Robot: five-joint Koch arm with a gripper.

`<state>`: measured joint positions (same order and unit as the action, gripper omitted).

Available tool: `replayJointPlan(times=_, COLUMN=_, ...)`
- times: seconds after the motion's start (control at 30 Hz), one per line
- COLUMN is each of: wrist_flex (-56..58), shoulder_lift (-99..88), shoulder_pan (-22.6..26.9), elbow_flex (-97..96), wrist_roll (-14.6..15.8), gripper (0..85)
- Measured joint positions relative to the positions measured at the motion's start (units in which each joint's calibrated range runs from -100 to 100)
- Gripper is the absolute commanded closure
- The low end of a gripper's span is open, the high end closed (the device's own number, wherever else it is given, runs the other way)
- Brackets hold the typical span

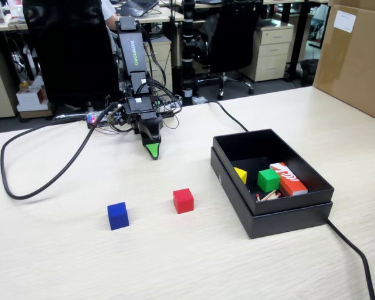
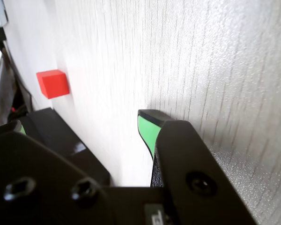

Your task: Put the red cube on top of the blue cube

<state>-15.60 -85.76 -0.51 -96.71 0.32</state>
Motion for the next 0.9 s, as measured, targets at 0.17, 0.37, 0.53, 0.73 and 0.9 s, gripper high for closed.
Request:
replayJointPlan(times=0.17, wrist_flex=8.05, shoulder_lift=-12.17, shoulder_pan=0.73, elbow_flex=-0.91, wrist_roll=-0.63, gripper=34.6)
replayJointPlan(times=0.37, wrist_flex=8.28, shoulder_lift=-12.43, shoulder_pan=0.73, elbow_flex=-0.91, wrist_roll=-0.68, gripper=35.0)
replayJointPlan(times=0.53, wrist_flex=8.28, shoulder_lift=-12.43, shoulder_pan=0.73, elbow_flex=-0.91, wrist_roll=-0.68, gripper=35.0)
replayJointPlan(times=0.73, wrist_flex=8.28, shoulder_lift=-12.56, shoulder_pan=0.73, elbow_flex=-0.91, wrist_roll=-0.68, gripper=35.1)
replayJointPlan(times=0.9, wrist_flex=8.28, shoulder_lift=-12.43, shoulder_pan=0.73, elbow_flex=-0.91, wrist_roll=-0.68, gripper=35.1)
